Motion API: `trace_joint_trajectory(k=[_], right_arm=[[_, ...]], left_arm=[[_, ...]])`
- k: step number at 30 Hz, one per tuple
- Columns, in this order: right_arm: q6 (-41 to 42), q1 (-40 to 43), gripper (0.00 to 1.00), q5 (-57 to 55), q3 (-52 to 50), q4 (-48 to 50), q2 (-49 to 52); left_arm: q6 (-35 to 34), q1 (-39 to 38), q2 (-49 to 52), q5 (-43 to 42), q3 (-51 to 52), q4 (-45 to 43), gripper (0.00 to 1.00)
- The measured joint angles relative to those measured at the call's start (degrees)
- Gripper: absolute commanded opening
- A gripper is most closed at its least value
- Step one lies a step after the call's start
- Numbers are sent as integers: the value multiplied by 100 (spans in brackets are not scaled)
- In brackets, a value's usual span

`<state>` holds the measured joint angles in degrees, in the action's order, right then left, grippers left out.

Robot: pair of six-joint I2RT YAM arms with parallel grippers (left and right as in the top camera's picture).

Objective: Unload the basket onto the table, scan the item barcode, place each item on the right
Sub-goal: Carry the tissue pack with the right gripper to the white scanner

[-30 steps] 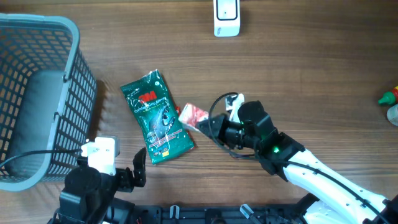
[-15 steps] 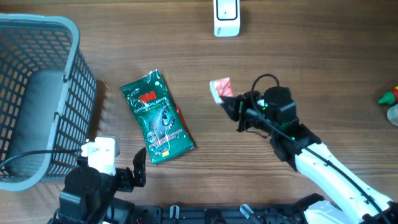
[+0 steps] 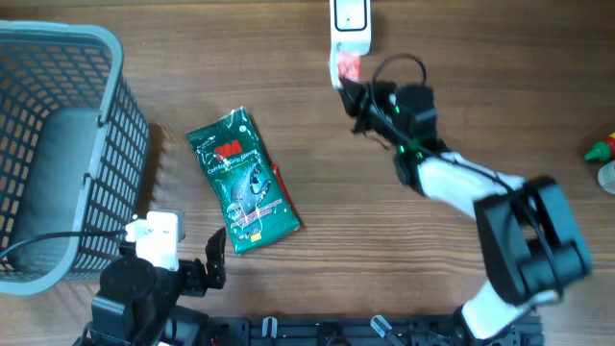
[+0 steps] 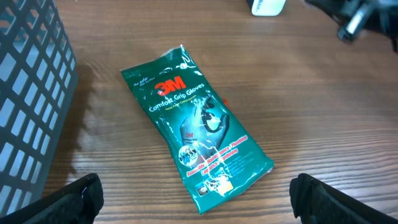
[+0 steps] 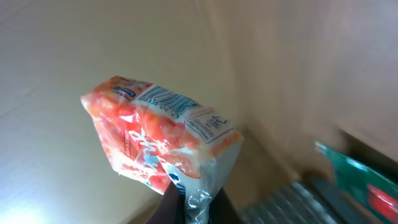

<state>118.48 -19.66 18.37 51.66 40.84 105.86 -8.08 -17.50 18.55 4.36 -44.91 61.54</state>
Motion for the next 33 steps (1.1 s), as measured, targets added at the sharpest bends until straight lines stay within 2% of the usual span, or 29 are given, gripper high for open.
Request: trace_joint_trajectory(k=[9, 11, 15, 21, 22, 24, 28, 33], right_arm=[[-26, 304, 5, -22, 2848, -651, 2371], [-92, 334, 5, -26, 3292, -955, 2636], [-155, 339, 5, -44, 3797, -1440, 2835], [-240, 339, 5, 22, 3851, -1488, 2839], [-459, 339, 5, 94, 3851, -1432, 2848], [-1405, 339, 4, 179, 3884, -1434, 2855], [-2752, 378, 5, 216, 4009, -2874, 2793], [-3895, 695, 4, 98, 4009, -4138, 2297]], left_arm=[[0, 0, 0, 0, 0, -4, 100], [0, 0, 0, 0, 0, -2, 100], [0, 0, 0, 0, 0, -2, 100], [0, 0, 0, 2, 0, -2, 100], [0, 0, 0, 0, 0, -2, 100], [0, 0, 0, 0, 0, -2, 100], [0, 0, 0, 2, 0, -2, 100], [0, 0, 0, 0, 0, -4, 100]])
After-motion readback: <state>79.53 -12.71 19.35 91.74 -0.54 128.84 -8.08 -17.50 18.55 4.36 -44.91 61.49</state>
